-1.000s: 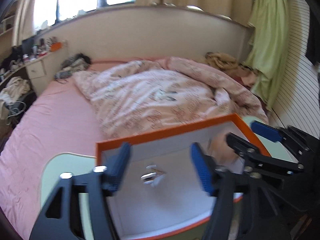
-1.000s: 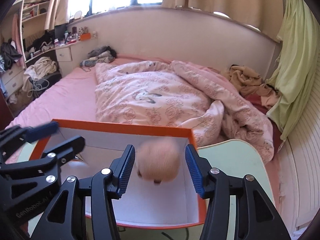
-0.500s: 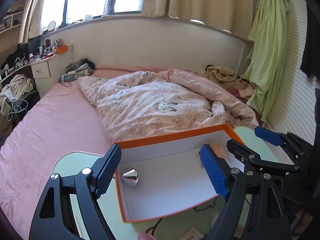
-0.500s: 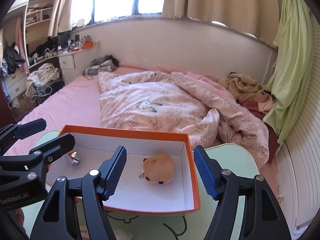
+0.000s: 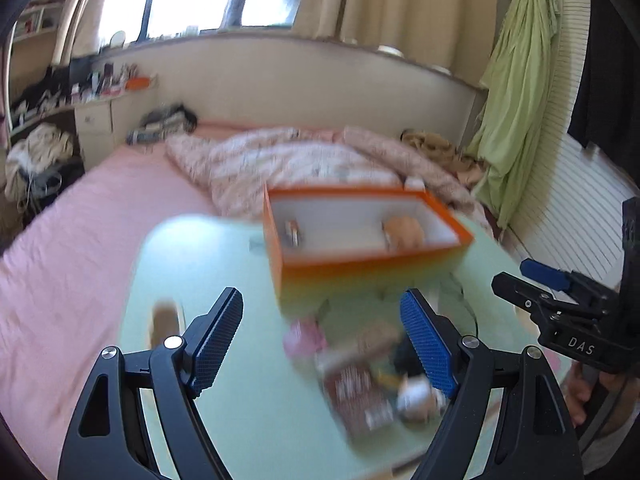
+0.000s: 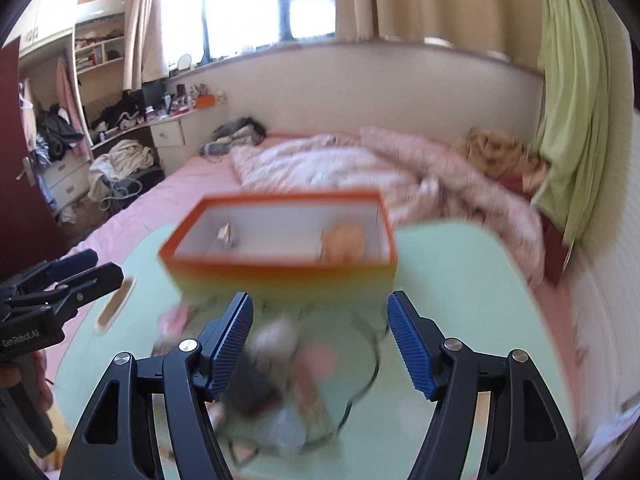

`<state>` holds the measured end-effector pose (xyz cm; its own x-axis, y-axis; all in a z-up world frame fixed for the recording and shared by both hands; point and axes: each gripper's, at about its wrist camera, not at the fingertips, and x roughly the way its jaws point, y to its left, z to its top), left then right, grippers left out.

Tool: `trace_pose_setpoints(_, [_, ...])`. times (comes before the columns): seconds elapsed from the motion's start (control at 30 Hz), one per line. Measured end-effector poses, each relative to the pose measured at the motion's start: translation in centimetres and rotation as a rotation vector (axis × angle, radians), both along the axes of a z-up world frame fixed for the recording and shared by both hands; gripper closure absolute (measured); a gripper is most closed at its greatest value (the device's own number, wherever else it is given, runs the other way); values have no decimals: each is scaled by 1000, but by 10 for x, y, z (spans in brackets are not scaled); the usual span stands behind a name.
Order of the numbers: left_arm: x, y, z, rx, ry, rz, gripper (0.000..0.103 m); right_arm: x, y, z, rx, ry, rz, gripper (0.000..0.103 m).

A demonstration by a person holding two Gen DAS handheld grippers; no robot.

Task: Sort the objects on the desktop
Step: 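Grasp the brown card box with the left tool, then grasp the amber perfume bottle with right tool while left tool carries the card box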

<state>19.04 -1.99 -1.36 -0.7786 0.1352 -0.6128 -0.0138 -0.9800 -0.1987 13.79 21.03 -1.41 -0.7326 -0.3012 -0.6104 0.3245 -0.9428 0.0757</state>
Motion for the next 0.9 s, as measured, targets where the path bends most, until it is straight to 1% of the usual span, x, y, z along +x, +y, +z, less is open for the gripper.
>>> trace_pose_setpoints(0.03, [5,5,-10,11,-22,-5,22,6,3,-9,-12,-13,-8,34])
trace_pose_setpoints(0.1, [10,15,-25,17,-49,-15,22,14,6,-28,-16,-39,-28,44])
trace_pose_setpoints(0.13, [11,21,-32,7,-58,-12,22,17,8,-37,-17,-53,-38,52])
trace_pose_setpoints(0.17, [11,26,-37,-6,-59,-6,22,18,10,-45,-22,-68,-47,55])
trace_pose_setpoints(0.3, [6,34,-46,-20,-47,18,22,15,13,-55,-52,-88,-59,56])
trace_pose_setpoints(0.43, [-5,32,-56,-21,-92,40,22,9,5,-57,-30,-98,-18,56])
trace_pose_setpoints(0.47, [-7,31,-60,-20,-106,45,29,7,3,-58,-18,-99,-15,56])
trace_pose_setpoints(0.5, [-9,30,-63,-19,-121,50,38,5,1,-59,-3,-101,-16,56])
trace_pose_setpoints(0.53, [-10,29,-65,-29,-129,52,42,2,0,-60,7,-106,-16,56])
trace_pose_setpoints(0.63, [-8,35,-67,-111,-126,41,60,-4,-2,-63,24,-117,-21,58])
trace_pose_setpoints(0.7, [-6,37,-69,-137,-117,34,61,-4,-9,-68,94,-103,-25,60])
trace_pose_setpoints(0.73, [-5,38,-70,-144,-112,31,61,-2,-15,-69,140,-79,-24,62])
trace_pose_setpoints(0.77, [-4,39,-70,-150,-110,27,61,0,-18,-69,156,-69,-24,67])
trace_pose_setpoints(0.83, [-4,41,-70,-158,-110,20,61,-1,-18,-68,135,-91,-24,73])
trace_pose_setpoints(0.87, [-5,41,-70,-159,-108,18,61,-1,-19,-68,142,-92,-17,85])
trace_pose_setpoints(0.9, [-5,42,-70,-160,-107,17,61,-1,-21,-68,155,-86,-15,87])
